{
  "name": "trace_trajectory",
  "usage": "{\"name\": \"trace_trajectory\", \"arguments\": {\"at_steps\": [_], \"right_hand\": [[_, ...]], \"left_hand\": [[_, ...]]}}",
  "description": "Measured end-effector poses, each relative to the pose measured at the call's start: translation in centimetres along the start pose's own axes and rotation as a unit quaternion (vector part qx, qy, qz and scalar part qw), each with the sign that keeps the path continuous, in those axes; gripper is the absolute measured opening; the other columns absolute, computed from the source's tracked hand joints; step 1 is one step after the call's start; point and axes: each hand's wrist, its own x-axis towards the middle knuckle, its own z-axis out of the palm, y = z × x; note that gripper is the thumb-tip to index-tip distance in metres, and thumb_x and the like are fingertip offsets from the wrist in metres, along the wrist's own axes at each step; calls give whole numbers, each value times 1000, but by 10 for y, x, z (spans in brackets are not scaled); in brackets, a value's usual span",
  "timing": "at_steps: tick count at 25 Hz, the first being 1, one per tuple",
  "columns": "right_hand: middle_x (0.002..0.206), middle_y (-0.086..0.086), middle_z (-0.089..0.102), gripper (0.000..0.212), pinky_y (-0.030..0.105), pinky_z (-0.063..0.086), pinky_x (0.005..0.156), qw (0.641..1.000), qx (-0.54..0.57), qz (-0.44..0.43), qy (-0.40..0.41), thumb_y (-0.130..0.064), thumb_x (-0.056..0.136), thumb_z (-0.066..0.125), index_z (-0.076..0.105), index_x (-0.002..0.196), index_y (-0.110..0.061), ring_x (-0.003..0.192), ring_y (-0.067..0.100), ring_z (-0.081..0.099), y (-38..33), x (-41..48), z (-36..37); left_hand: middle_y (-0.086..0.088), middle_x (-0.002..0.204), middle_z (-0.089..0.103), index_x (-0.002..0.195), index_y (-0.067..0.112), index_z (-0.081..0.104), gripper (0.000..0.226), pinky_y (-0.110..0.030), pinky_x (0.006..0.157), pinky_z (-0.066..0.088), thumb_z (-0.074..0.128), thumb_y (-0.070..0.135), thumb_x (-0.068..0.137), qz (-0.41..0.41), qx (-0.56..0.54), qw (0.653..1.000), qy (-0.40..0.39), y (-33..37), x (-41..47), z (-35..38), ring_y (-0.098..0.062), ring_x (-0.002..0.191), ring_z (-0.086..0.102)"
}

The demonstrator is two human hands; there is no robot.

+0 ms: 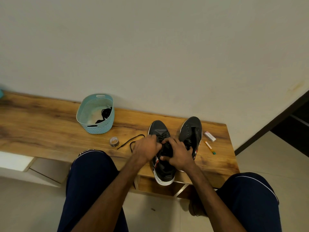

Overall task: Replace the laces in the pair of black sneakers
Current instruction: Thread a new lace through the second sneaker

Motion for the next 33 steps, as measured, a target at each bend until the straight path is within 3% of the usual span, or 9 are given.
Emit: {"name": "trace_trajectory", "arguments": {"at_steps": [2, 4, 8, 12, 14, 17, 23, 30, 33], "right_hand": [[149, -16, 34, 66, 69, 17, 110, 1000, 6, 7, 10, -48, 75, 79, 42, 130, -44, 134, 19, 38, 0, 1, 0], [148, -16, 37, 68, 69, 16, 111, 1000, 13, 13, 18, -51, 74, 79, 42, 130, -44, 134, 18, 39, 0, 2, 0], [141, -15, 47, 70, 65, 17, 110, 999, 16, 33, 13, -56, 72, 79, 43, 130, -37, 132, 17, 42, -1, 3, -2], [134, -7, 54, 57, 48, 33, 106, 992, 118, 30, -32, -49, 82, 74, 50, 129, -27, 125, 16, 48, 3, 7, -15], [123, -3, 63, 32, 45, 45, 100, 984, 176, -7, 25, -37, 95, 62, 60, 124, -23, 115, 17, 57, -1, 14, -25], [116, -3, 65, 23, 50, 43, 99, 994, 80, -42, 61, -25, 102, 51, 69, 116, -25, 111, 21, 58, -14, 33, -31], [120, -2, 56, 23, 67, 6, 111, 968, -242, -64, 23, -37, 98, 55, 67, 118, -36, 123, 22, 45, -38, 53, -25], [130, 7, 51, 25, 57, 31, 104, 896, -400, -156, -110, -22, 95, 60, 65, 119, -18, 127, 26, 40, -68, 67, -29], [131, 14, 50, 35, 51, 31, 103, 942, -279, -101, -155, -33, 104, 40, 61, 122, -11, 128, 31, 42, -69, 66, -33]], "left_hand": [[-5, 77, 56, 82, 14, 53, 29, -33, 60, 35, 38, 33, 99, -61, -177, 981, 47, -11, 0, -25, -21, 71, 51], [-7, 74, 48, 76, 13, 50, 31, -33, 61, 32, 35, 26, 100, -94, -365, 919, 114, -22, -5, -50, -18, 69, 43], [-4, 73, 50, 73, 14, 51, 30, -33, 65, 33, 37, 24, 97, -81, -458, 877, 122, -16, -22, -61, -18, 69, 42], [0, 73, 61, 80, 14, 56, 28, -34, 60, 41, 44, 35, 95, -8, -218, 974, 62, -26, -26, -58, -18, 67, 56], [-1, 81, 67, 89, 15, 59, 21, -33, 64, 45, 51, 32, 96, 9, -86, 996, -21, -34, -28, -58, -18, 77, 62], [-4, 94, 71, 100, 13, 62, 19, -35, 78, 50, 54, 29, 95, -7, -41, 985, -170, -36, -31, -55, -18, 90, 65], [-3, 110, 67, 101, 15, 70, 19, -35, 88, 50, 62, 31, 93, -17, 1, 973, -232, -47, -21, -50, -18, 103, 60], [0, 100, 68, 95, 16, 77, 18, -36, 91, 49, 68, 31, 90, -40, 22, 954, -296, -53, -11, -47, -18, 103, 61], [-3, 109, 69, 104, 15, 72, 21, -37, 93, 51, 68, 30, 89, -42, 28, 956, -290, -52, -11, -42, -20, 105, 61]]}}
